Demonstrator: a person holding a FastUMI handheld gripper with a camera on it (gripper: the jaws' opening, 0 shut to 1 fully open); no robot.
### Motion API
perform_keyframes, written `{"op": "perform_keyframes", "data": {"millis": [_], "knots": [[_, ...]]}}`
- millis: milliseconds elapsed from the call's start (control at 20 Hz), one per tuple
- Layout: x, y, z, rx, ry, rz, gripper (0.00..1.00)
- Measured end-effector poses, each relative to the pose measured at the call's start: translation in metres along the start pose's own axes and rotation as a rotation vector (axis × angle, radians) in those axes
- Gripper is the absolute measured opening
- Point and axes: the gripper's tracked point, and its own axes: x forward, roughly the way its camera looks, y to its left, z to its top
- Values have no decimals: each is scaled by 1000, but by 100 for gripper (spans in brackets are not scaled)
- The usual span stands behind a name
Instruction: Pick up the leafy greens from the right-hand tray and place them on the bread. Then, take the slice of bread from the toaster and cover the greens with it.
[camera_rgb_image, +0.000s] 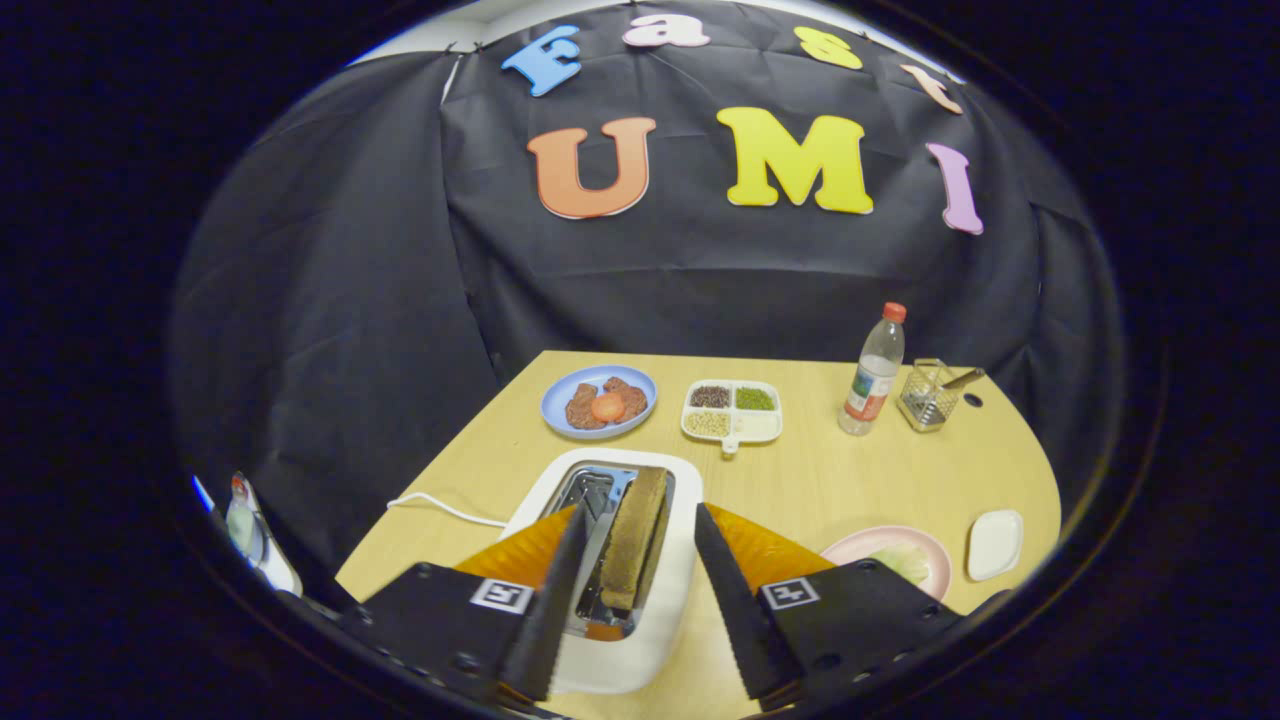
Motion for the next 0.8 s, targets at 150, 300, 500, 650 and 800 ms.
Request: {"op": "perform_keyframes", "data": {"millis": [150, 300, 500, 650, 800], "knots": [[9, 9, -4, 16, 51, -9, 57], [16, 5, -7, 1, 85, -59, 28], [18, 3, -11, -19, 99, -80, 13], [5, 11, -7, -36, 87, -62, 5], [-15, 17, 14, -45, 31, -58, 6]]}}
